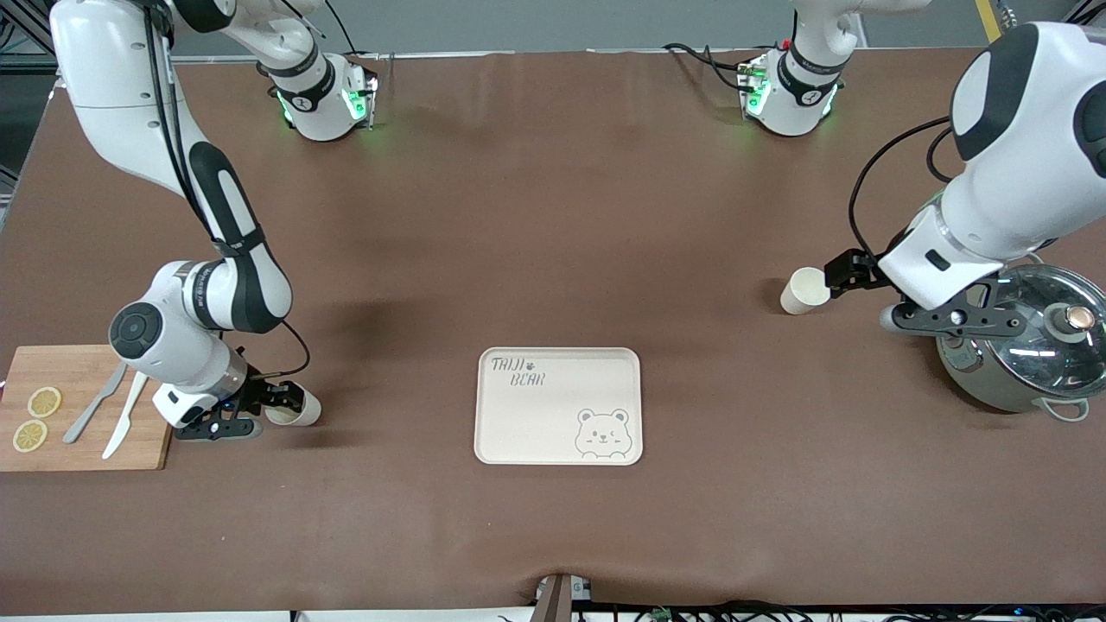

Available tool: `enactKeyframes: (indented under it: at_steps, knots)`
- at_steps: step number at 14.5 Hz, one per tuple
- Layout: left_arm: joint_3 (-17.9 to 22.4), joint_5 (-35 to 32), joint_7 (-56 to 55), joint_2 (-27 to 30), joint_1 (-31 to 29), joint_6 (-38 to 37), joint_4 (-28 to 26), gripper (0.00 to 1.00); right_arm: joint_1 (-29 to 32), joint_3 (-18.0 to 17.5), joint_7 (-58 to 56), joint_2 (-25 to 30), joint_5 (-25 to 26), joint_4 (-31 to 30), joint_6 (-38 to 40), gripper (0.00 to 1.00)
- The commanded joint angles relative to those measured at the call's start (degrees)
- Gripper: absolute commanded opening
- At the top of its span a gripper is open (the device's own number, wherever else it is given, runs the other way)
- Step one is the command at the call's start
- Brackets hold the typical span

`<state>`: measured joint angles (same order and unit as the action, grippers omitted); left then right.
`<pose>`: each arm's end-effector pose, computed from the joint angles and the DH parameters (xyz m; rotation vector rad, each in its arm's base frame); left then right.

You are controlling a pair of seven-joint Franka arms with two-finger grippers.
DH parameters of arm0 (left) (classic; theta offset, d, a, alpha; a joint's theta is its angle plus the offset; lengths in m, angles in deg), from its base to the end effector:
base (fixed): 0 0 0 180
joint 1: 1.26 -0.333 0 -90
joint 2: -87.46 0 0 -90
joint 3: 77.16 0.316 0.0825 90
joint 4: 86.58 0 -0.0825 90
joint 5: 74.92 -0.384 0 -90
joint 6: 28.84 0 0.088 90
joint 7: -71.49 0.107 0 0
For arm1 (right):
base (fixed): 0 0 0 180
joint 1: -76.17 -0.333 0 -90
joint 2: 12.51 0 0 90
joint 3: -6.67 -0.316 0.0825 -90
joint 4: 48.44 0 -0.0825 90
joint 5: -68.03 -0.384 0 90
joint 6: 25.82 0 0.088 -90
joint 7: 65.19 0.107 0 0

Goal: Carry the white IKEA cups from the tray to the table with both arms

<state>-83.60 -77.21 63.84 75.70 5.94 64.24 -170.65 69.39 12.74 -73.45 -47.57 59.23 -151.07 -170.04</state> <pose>0.6031 -0.1354 0.5582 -3.1112 0.1648 0.0667 0.6683 0.0129 0.2215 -3.1050 -0.0931 -0.1893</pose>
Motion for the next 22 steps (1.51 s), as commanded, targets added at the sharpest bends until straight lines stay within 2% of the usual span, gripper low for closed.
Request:
enactKeyframes:
  at_steps: [1,3,7,10,15,17,19,22]
  knots:
    - [-0.1,1.2,0.9,2.4,-0.8,-2.3,-0.1,1.00,1.0,-0.7,-1.4,0.3,-1.0,0.7,0.3,1.00]
    - [0.3,2.1,1.8,4.7,-1.1,-2.9,-1.4,1.00,0.7,-0.5,-1.4,1.3,-0.6,1.8,3.7,1.00]
    - [1.7,3.2,3.9,8.5,-1.0,-2.9,-5.0,1.00,2.1,-0.2,-1.8,5.2,0.1,10.0,22.3,1.00]
    - [1.7,3.2,3.9,9.5,-0.4,-2.9,-6.4,1.00,3.5,-0.2,-1.8,8.2,3.4,16.2,34.4,1.00]
    - [1.6,3.1,4.4,10.2,-0.3,-3.0,-7.1,1.00,5.5,0.0,-1.7,18.3,3.9,20.8,55.6,1.00]
    - [1.6,2.6,4.7,10.3,-0.3,-3.4,-7.2,1.00,6.6,0.0,-1.7,21.5,3.9,24.4,63.3,1.00]
    - [1.6,2.4,6.0,10.2,-0.4,-3.5,-7.4,1.00,7.8,0.0,-1.3,24.0,3.9,27.0,67.5,1.00]
    - [1.9,2.9,6.0,10.1,-0.8,-3.6,-6.6,1.00,10.6,-0.3,-1.5,30.0,3.7,25.7,67.3,1.00]
